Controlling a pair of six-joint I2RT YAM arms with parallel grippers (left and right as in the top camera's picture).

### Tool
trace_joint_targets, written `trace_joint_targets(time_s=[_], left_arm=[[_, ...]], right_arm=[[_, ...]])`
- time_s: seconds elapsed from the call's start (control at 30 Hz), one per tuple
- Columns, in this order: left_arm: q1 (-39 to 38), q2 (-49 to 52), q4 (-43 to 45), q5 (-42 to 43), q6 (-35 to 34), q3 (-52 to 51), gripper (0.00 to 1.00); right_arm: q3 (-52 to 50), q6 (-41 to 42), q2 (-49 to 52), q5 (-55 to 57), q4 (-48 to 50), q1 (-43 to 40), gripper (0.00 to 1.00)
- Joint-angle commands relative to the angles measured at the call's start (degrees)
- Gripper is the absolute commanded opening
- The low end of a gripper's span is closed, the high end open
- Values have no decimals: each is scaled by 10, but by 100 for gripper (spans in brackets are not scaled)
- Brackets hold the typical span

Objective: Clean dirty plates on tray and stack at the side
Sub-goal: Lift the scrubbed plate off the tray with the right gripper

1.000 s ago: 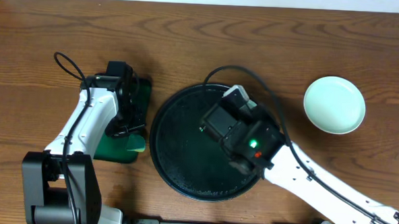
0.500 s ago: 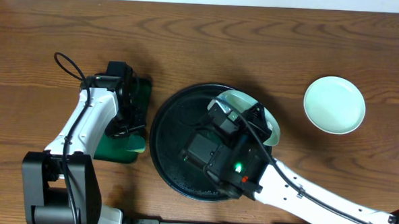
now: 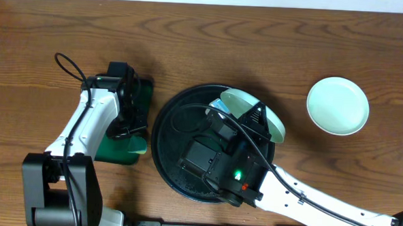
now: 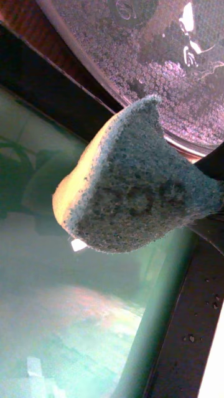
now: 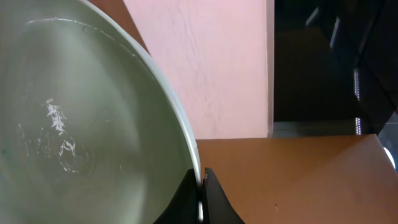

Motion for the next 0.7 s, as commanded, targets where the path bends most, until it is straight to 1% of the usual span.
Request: trace_joint_targets(time_s=[0.0,0.1,0.17,0.23,0.3,0.37,0.47,0.57,0.67], left_arm=[[2,3,-4,4,6,14,7],[2,3,-4,3,6,14,7],[2,3,-4,3,6,14,7],[2,3,-4,3,6,14,7],[2,3,-4,3,6,14,7],[2,3,-4,3,6,14,7],[2,3,-4,3,6,14,7],[2,3,-6,4,6,14,7],[2,3,-6,3,6,14,7]], right_arm=[[13,-2,-9,28,5,4,1],[13,-2,-9,17,13,4,1],[13,17,-9,-37,21,0,1],[13,71,-10,-134,22,-9,1],[13,152,-9,-266,28,-29,1],[13,240,-9,-357,38,-55,1],[13,342,-10,-405,54,-93,1],[13,391,-10,-428,61,-146,1],[13,419,-10,-506,60,-233,1]])
